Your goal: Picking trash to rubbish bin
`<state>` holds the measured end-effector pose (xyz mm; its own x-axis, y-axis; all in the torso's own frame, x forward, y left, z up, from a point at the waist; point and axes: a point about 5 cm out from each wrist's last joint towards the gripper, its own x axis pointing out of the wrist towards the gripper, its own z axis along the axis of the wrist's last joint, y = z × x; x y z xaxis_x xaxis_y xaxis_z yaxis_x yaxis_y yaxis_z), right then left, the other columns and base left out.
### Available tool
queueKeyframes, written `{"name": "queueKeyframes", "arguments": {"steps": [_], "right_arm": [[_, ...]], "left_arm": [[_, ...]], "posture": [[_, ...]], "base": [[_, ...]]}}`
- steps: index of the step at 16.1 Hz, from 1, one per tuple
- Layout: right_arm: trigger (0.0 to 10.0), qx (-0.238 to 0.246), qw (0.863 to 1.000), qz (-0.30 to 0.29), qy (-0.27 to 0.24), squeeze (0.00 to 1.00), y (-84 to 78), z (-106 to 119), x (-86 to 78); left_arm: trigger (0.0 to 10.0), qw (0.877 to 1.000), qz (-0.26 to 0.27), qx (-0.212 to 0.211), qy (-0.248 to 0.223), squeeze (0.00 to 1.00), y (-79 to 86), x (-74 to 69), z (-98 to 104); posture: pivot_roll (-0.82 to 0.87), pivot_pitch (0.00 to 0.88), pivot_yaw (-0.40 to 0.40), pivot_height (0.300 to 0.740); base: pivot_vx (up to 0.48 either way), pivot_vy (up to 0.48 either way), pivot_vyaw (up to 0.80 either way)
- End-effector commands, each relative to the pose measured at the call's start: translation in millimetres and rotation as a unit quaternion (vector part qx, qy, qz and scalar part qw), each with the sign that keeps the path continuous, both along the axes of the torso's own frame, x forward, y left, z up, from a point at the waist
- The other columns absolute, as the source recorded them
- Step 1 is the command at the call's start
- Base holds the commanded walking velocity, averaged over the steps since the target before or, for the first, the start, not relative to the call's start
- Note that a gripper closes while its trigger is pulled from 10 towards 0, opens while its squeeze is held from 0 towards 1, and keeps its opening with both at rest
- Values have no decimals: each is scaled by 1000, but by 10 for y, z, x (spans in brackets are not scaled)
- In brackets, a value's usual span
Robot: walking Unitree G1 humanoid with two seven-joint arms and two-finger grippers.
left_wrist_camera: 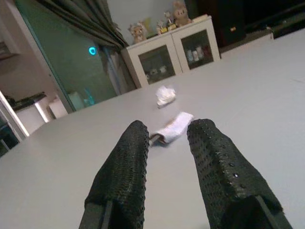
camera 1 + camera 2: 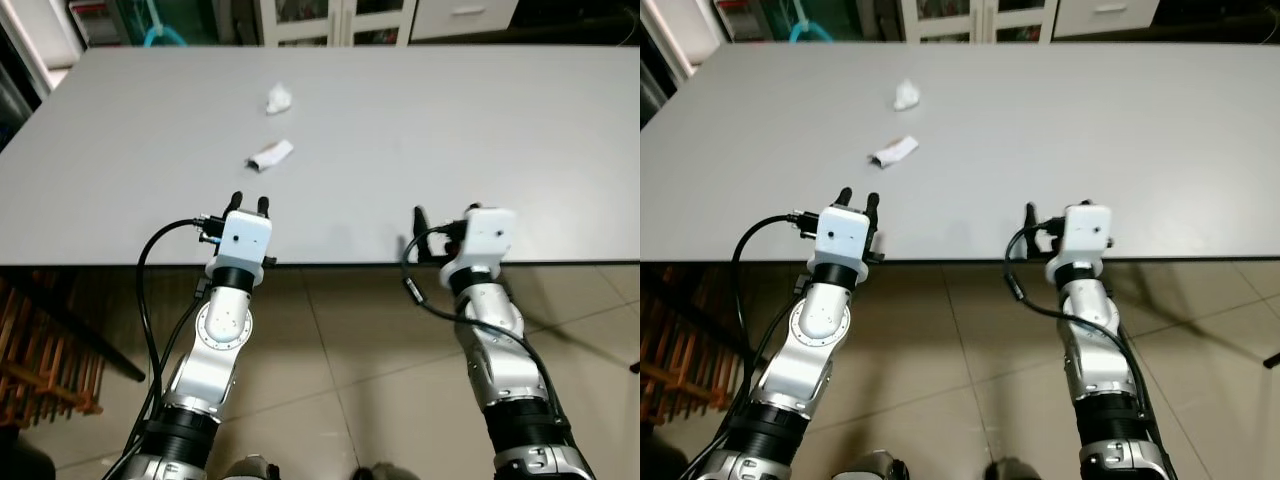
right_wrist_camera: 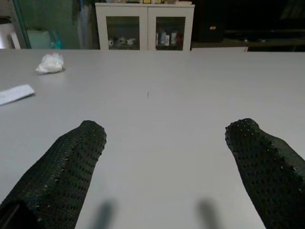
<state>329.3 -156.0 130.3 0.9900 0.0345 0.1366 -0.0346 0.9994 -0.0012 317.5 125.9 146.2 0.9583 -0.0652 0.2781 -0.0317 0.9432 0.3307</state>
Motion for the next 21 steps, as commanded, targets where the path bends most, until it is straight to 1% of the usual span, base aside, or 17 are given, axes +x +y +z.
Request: {"name": "queueKeyframes", "arguments": {"steps": [1, 3, 4, 13, 21], "right_arm": [[10000, 8, 1000, 14, 1, 0, 107, 2, 4], [10000, 11, 1000, 18, 3, 0, 131, -5, 7], [10000, 11, 1000, 19, 3, 0, 133, -5, 8], [10000, 5, 1000, 16, 4, 0, 112, 2, 14], [10000, 2, 1000, 17, 7, 0, 105, 5, 23]], "left_arm": [[10000, 1000, 16, 3, 2, 0, 97, -5, -11], [10000, 1000, 15, 10, 1, 0, 96, -9, -12], [10000, 1000, 15, 10, 1, 0, 97, -10, -12], [10000, 1000, 14, 11, -1, 0, 102, -1, 6], [10000, 999, 29, 11, -19, 0, 159, 39, 124]], "posture": [[14, 145, -3, 740], [15, 143, -2, 740], [14, 142, -1, 740], [13, 147, 1, 740], [18, 161, -3, 740]], "base": [[330, 0, 0], [332, 0, 0], [334, 0, -800], [332, 0, 0], [332, 0, 0]]}}
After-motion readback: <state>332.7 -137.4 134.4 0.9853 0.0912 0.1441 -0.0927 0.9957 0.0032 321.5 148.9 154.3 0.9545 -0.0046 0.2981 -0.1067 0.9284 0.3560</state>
